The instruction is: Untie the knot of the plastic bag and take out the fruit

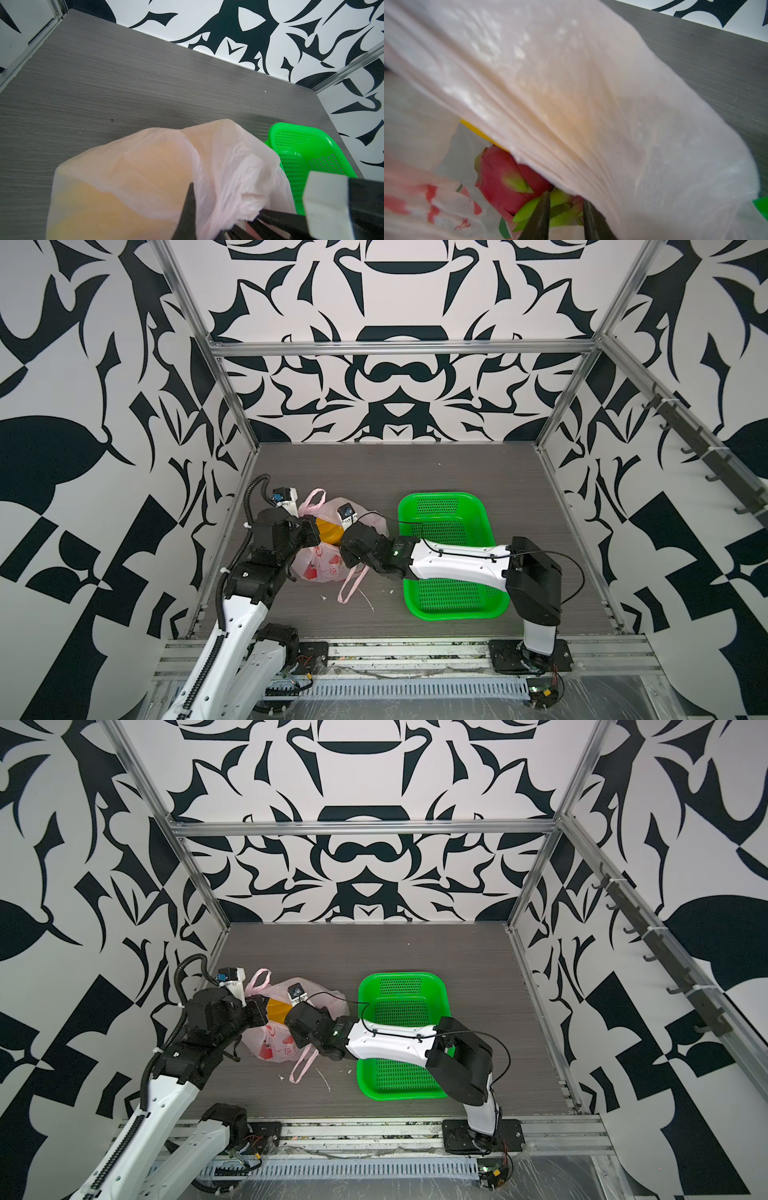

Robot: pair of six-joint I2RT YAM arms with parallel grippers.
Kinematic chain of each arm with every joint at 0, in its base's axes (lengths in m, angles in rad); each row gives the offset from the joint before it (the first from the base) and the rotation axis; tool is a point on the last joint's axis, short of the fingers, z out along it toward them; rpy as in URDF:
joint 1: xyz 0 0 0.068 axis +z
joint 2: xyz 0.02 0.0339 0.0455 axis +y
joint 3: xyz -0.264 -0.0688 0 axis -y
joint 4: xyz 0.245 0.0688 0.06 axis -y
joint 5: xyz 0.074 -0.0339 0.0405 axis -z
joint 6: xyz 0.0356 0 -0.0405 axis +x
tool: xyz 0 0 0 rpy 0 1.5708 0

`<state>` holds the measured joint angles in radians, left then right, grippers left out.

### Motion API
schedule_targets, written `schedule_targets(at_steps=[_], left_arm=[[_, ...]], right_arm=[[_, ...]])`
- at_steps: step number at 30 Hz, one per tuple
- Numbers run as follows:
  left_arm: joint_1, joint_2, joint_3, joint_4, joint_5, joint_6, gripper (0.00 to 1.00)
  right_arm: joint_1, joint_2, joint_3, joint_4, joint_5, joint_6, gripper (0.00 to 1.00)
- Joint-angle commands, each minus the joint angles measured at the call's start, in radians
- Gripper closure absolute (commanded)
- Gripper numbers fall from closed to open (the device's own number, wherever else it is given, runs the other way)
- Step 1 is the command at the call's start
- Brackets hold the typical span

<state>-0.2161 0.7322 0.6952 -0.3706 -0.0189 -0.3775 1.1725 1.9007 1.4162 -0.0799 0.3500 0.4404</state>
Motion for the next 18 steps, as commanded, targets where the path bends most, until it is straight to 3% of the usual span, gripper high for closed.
schedule_targets(at_steps=[1,11,18], left_arm=[[0.003,-0.019,-0.003,0.032,0.021,-0.012,1.0],[0.002,-0.048,-0.063,0.083,0.122,-0.045,1.0],[0.002,-0.056,-0.065,0.095,0.163,-0.044,1.0]], right_arm=[[-0.005,-0.001,0.025,0.059,0.005,0.049,0.69],[0.001,0.06,0.054,0.175,0.115,0.215,0.69],[0.01,0.065,0.098,0.115,0.275,0.283,0.6]])
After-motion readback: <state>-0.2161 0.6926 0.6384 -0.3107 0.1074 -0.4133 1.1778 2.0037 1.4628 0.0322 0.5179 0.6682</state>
